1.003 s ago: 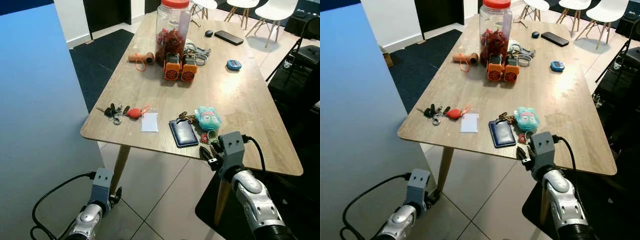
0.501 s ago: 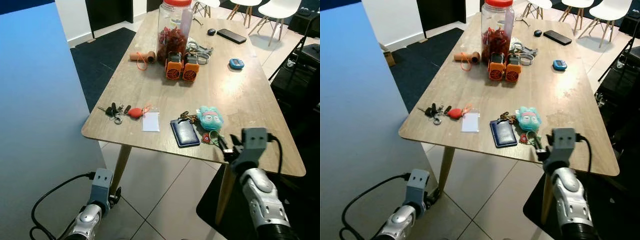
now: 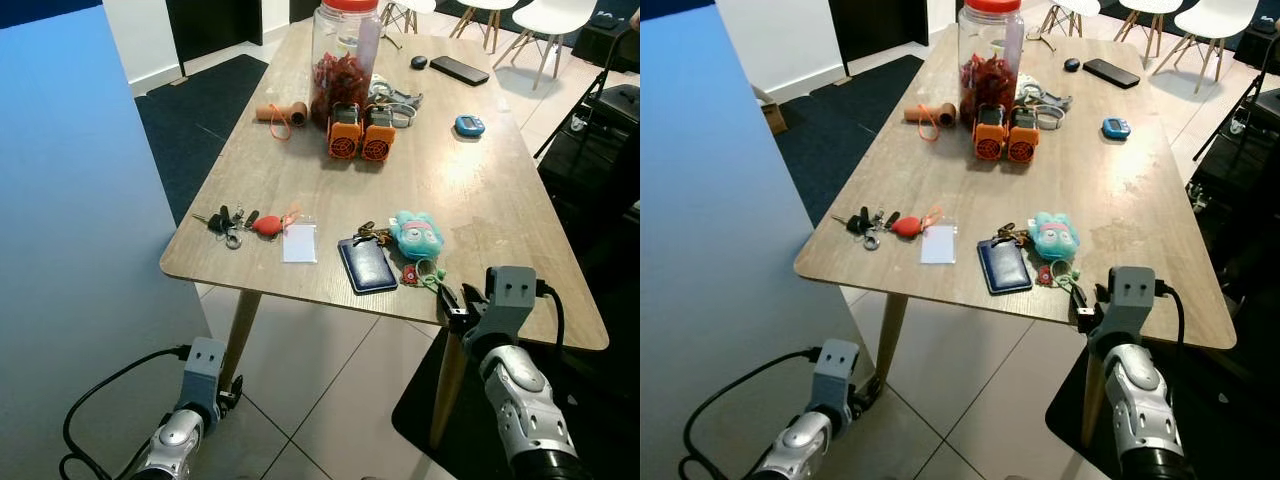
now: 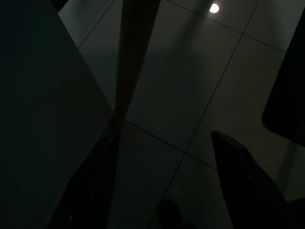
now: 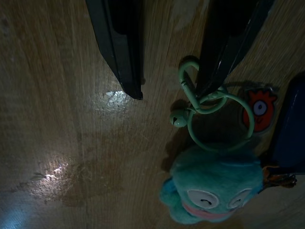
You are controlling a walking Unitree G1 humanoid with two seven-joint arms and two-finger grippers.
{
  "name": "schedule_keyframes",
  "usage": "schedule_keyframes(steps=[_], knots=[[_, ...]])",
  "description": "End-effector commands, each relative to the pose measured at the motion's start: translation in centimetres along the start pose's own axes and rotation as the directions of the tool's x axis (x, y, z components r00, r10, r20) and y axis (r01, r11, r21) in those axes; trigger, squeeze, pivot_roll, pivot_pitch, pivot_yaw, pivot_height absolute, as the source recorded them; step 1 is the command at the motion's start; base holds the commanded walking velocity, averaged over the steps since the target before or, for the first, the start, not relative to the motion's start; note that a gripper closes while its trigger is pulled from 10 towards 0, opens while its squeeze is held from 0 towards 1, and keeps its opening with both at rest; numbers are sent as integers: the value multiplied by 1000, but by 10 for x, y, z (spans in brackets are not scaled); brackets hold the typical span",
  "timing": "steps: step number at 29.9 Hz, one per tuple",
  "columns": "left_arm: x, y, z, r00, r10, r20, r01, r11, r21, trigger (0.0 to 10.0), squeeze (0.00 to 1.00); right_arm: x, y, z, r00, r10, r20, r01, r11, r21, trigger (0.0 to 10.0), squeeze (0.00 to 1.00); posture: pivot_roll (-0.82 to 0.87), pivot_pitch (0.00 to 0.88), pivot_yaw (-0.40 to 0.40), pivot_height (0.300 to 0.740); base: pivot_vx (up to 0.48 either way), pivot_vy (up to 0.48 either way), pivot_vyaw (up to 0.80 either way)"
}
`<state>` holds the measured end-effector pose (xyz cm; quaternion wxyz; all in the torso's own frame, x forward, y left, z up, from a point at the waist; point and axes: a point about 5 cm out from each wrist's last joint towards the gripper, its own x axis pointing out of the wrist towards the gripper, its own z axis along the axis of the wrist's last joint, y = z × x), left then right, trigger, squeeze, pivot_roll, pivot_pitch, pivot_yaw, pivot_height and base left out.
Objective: Hang keys on a hook
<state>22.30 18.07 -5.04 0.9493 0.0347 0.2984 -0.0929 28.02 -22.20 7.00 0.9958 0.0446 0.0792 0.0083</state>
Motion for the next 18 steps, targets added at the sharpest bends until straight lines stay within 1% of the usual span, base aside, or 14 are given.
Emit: schedule_keyframes(steps=[1, 5, 10, 11, 15, 18], knots=[[-3, 3, -7, 1000, 9, -26, -9, 1000, 1, 10000, 0, -1, 0, -9, 999, 5, -49, -6, 1000, -10, 10000, 0, 59, 73, -25, 740, 0, 0, 0], [-3, 4, -7, 1000, 10, -26, -10, 1000, 2, 10000, 0, 0, 3, -9, 998, 21, -60, -22, 999, -24, 10000, 0, 59, 73, -25, 740, 0, 0, 0], [-4, 5, -8, 999, 12, -31, -12, 1000, 10, 10000, 0, -1, 19, -11, 990, 108, -96, -115, 990, -76, 10000, 0, 57, 71, -24, 740, 0, 0, 0], [-4, 5, -8, 999, 12, -31, -12, 1000, 10, 10000, 0, -1, 19, -11, 990, 108, -96, -115, 990, -76, 10000, 0, 57, 71, -24, 740, 0, 0, 0], [-4, 5, -7, 999, 9, -32, -8, 1000, 17, 10000, 0, -1, 29, -11, 984, 146, -97, -156, 983, -99, 10000, 0, 55, 72, -24, 740, 0, 0, 0], [-3, 5, -6, 1000, 7, -31, -7, 1000, 17, 10000, 0, -1, 32, -12, 984, 152, -95, -161, 982, -98, 10000, 0, 55, 72, -24, 740, 0, 0, 0]])
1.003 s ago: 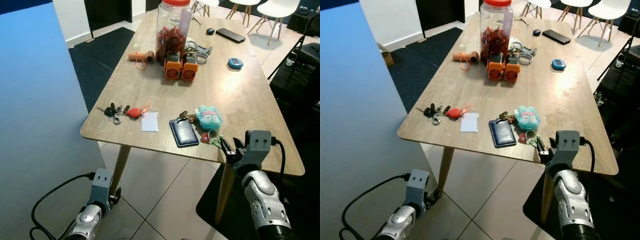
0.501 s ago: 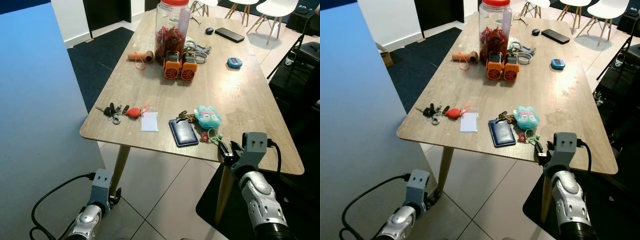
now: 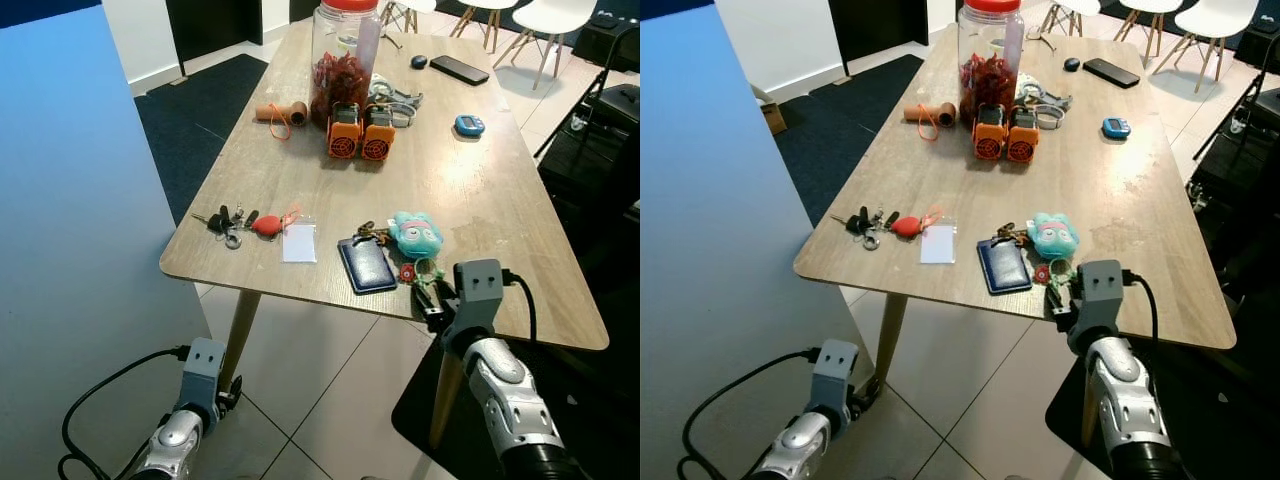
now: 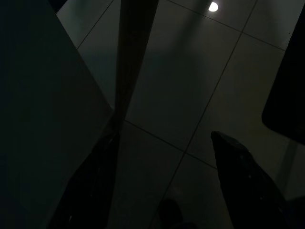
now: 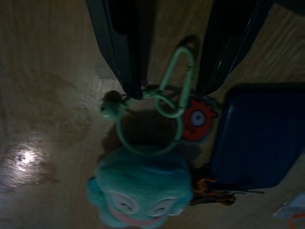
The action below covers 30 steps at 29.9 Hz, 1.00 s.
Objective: Hang keys on a hook
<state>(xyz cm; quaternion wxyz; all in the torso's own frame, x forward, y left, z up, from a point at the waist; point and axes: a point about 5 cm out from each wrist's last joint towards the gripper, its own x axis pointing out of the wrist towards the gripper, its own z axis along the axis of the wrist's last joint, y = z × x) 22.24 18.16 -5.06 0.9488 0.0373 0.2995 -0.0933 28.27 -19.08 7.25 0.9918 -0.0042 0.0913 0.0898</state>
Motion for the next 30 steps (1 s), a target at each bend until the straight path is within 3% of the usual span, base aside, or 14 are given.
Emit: schedule_keyframes(steps=[1, 13, 23, 30], knots=[[-3, 4, -6, 1000, 6, -28, -6, 1000, 12, 10000, 0, -3, 3, -12, 999, 9, -54, -9, 1000, 9, 10000, 0, 55, 72, -24, 740, 0, 0, 0], [-3, 4, -6, 1000, 2, -27, -1, 1000, 16, 10000, 0, -7, 3, -14, 998, 13, -61, -12, 1000, 10, 10000, 0, 56, 72, -23, 740, 0, 0, 0], [-4, 5, -6, 1000, 2, -22, -1, 1000, 16, 10000, 0, -17, -16, -18, 997, -53, -58, 54, 998, 22, 10000, 0, 57, 69, -21, 740, 0, 0, 0], [-3, 5, -5, 1000, -2, -22, 2, 1000, 17, 10000, 0, -19, -18, -19, 997, -60, -59, 61, 998, 20, 10000, 0, 55, 62, -20, 740, 0, 0, 0]])
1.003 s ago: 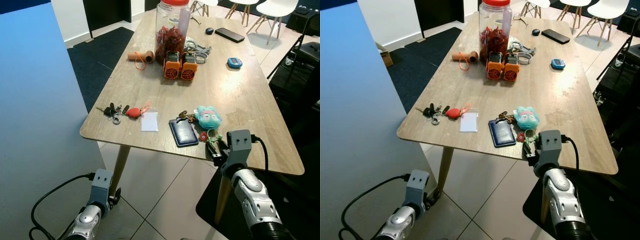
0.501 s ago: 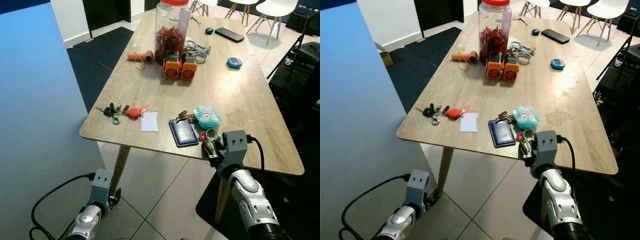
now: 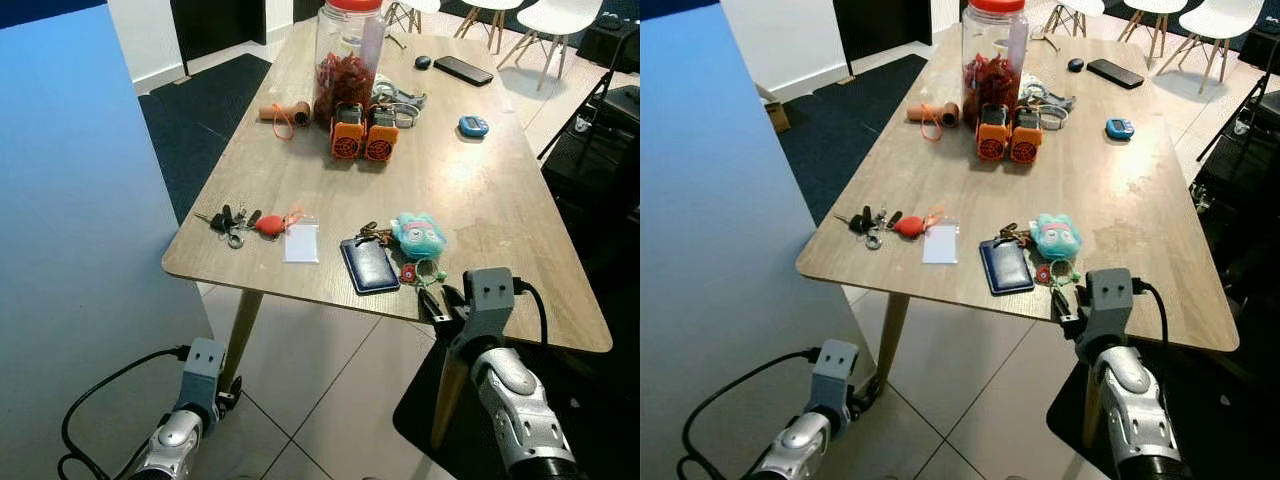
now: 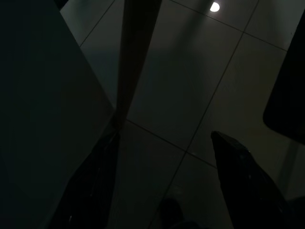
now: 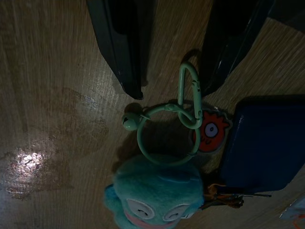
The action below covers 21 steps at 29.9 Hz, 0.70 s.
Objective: Hang keys on a hook
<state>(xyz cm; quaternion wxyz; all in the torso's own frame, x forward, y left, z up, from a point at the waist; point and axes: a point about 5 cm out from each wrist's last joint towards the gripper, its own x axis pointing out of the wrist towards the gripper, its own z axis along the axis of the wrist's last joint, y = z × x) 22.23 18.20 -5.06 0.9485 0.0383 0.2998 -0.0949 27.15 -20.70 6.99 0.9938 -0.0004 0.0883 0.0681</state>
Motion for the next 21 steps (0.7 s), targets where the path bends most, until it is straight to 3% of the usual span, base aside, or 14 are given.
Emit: schedule_keyframes(steps=[1, 2, 5, 7, 10, 11, 12, 14, 16, 17, 20, 21], knots=[[-3, 4, -5, 1000, 1, -21, 0, 1000, 14, 10000, 0, -5, -4, -14, 998, -18, -63, 19, 1000, 11, 8275, 0, 55, 62, -20, 740, 0, 0, 0], [-3, 4, -4, 1000, 0, -20, 0, 1000, 14, 10000, 0, -5, -4, -14, 998, -19, -61, 19, 1000, 12, 4980, 0, 55, 61, -19, 740, 0, 0, 0], [-2, 3, -4, 1000, 0, -19, 0, 1000, 14, 10000, 0, -5, -4, -13, 998, -19, -59, 20, 1000, 13, 4980, 0, 55, 61, -19, 740, 0, 0, 0], [-2, 3, -4, 1000, 1, -18, -1, 1000, 14, 10000, 0, -5, -3, -13, 998, -18, -55, 19, 1000, 14, 3882, 0, 56, 59, -22, 740, 0, 0, 0], [-2, 3, -4, 1000, 1, -18, -1, 1000, 15, 10000, 0, -4, -3, -13, 998, -18, -53, 19, 1000, 15, 3882, 0, 56, 59, -22, 740, 0, 0, 0], [-2, 4, -4, 1000, 2, -18, -2, 1000, 14, 10000, 0, -4, -3, -12, 998, -18, -52, 19, 1000, 15, 2784, 0, 56, 59, -22, 740, 0, 0, 0], [-2, 4, -4, 1000, 3, -19, -2, 1000, 14, 10000, 0, -4, -4, -12, 999, -19, -51, 20, 1000, 14, 0, 0, 56, 59, -22, 740, 0, 0, 0], [-3, 4, -4, 1000, 4, -19, -3, 1000, 13, 10000, 0, -4, -4, -12, 998, -21, -52, 21, 1000, 11, 2000, 0, 57, 59, -23, 740, 0, 0, 0], [-3, 4, -4, 1000, 4, -20, -4, 1000, 13, 10000, 0, -4, -4, -12, 998, -21, -52, 21, 1000, 9, 2000, 0, 57, 59, -23, 740, 0, 0, 0], [-3, 4, -4, 1000, 4, -20, -4, 1000, 12, 10000, 0, -3, -4, -11, 998, -22, -51, 22, 1000, 7, 10000, 0, 57, 60, -22, 740, 0, 0, 0], [-3, 4, -4, 1000, 5, -20, -5, 1000, 13, 10000, 0, -2, -5, -6, 999, -28, -27, 28, 1000, 7, 10000, 0, 58, 60, -22, 740, 0, 0, 0], [-3, 4, -4, 1000, 6, -20, -5, 1000, 13, 10000, 0, 0, -6, 2, 999, -37, 6, 37, 999, 8, 8941, 0, 56, 60, -21, 740, 0, 0, 0]])
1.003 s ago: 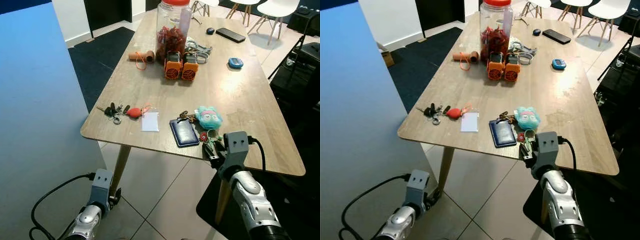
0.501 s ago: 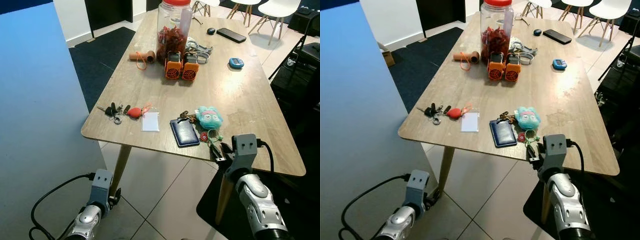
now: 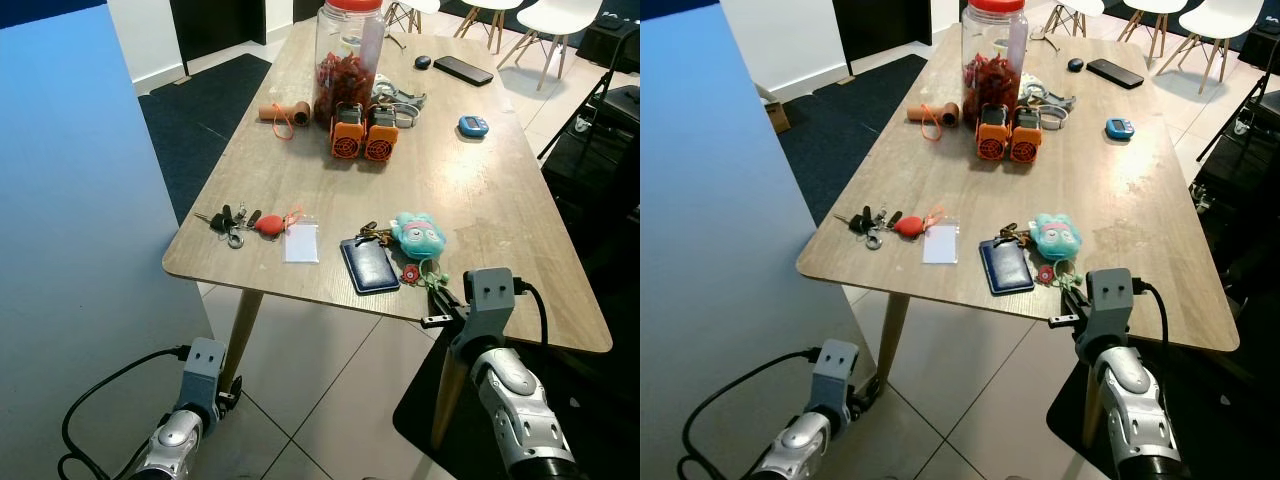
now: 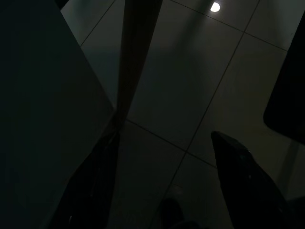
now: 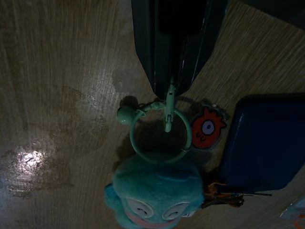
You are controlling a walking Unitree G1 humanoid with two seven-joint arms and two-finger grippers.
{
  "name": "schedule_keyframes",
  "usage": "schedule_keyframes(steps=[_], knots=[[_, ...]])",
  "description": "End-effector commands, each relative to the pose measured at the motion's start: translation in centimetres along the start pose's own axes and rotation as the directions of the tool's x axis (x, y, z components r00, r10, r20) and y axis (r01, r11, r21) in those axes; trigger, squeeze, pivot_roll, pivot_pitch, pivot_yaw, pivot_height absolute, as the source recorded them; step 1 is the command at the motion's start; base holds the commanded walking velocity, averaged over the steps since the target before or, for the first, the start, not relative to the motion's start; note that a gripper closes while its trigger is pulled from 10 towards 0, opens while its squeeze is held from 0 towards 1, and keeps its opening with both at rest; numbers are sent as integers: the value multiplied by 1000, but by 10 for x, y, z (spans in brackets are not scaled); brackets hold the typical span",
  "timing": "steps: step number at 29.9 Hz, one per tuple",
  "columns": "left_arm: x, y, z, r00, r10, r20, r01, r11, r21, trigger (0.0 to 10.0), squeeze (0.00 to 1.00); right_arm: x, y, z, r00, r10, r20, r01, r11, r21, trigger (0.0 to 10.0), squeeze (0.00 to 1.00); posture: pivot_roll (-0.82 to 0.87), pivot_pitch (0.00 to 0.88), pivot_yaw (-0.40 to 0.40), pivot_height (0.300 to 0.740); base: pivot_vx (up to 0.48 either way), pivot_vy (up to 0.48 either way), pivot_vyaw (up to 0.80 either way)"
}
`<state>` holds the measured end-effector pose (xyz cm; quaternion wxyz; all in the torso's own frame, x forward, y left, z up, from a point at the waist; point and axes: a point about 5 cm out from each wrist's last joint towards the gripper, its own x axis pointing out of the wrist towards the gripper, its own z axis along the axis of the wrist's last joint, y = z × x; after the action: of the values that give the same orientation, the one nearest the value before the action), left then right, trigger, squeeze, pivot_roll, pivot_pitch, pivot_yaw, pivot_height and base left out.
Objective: Hang keys on a hook
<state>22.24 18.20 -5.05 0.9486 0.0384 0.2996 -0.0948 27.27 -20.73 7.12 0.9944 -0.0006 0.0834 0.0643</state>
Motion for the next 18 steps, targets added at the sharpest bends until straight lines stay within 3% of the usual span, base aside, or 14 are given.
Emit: schedule_keyframes(steps=[1, 2, 5, 6, 9, 10, 11, 13, 16, 17, 18], knots=[[-3, 4, -5, 1000, 5, -20, -5, 1000, 13, 10000, 0, -1, -6, 0, 1000, -29, -4, 29, 1000, 8, 8941, 0, 56, 60, -21, 740, 0, 0, 0], [-3, 5, -5, 1000, 5, -20, -5, 1000, 13, 10000, 0, -1, -7, 3, 999, -33, 8, 33, 999, 9, 0, 0, 56, 60, -21, 740, 0, 0, 0], [-3, 5, -5, 1000, 5, -21, -4, 1000, 13, 10000, 0, 4, -15, 34, 990, -65, 125, 65, 998, 3, 0, 0, 56, 61, -21, 740, 0, 0, 0], [-3, 5, -5, 1000, 5, -21, -5, 1000, 13, 10000, 0, 5, -19, 45, 983, -85, 163, 84, 996, 14, 9333, 0, 57, 61, -21, 740, 0, 0, 0], [-3, 5, -5, 1000, 5, -21, -5, 1000, 12, 10000, 0, 6, -21, 51, 978, -98, 183, 95, 995, 24, 9333, 0, 57, 61, -21, 740, 0, 0, 0], [-3, 5, -5, 1000, 6, -21, -5, 1000, 12, 10000, 0, 6, -38, 84, 930, -209, 304, 188, 977, 96, 10000, 0, 55, 62, -20, 740, 0, 0, 0], [-3, 5, -5, 1000, 6, -21, -5, 1000, 12, 10000, 0, 6, -38, 84, 930, -209, 304, 188, 977, 96, 10000, 0, 55, 62, -20, 740, 0, 0, 0], [-3, 5, -5, 1000, 6, -21, -6, 1000, 12, 10000, 0, -2, -64, 114, 838, -364, 407, 312, 931, 191, 10000, 0, 55, 61, -22, 740, 0, 0, 0], [-3, 4, -5, 1000, 8, -20, -8, 1000, 9, 10000, 0, -26, -115, 132, 671, -588, 452, 493, 809, 321, 10000, 0, 57, 59, -26, 740, 0, 0, 0], [-3, 4, -5, 1000, 9, -20, -8, 1000, 8, 10000, 0, -33, -127, 132, 632, -631, 449, 533, 775, 339, 10000, 0, 57, 59, -27, 740, 0, 0, 0], [-3, 4, -5, 1000, 9, -20, -8, 1000, 8, 10000, 0, -33, -127, 132, 632, -631, 449, 533, 775, 339, 10000, 0, 57, 59, -27, 740, 0, 0, 0]])
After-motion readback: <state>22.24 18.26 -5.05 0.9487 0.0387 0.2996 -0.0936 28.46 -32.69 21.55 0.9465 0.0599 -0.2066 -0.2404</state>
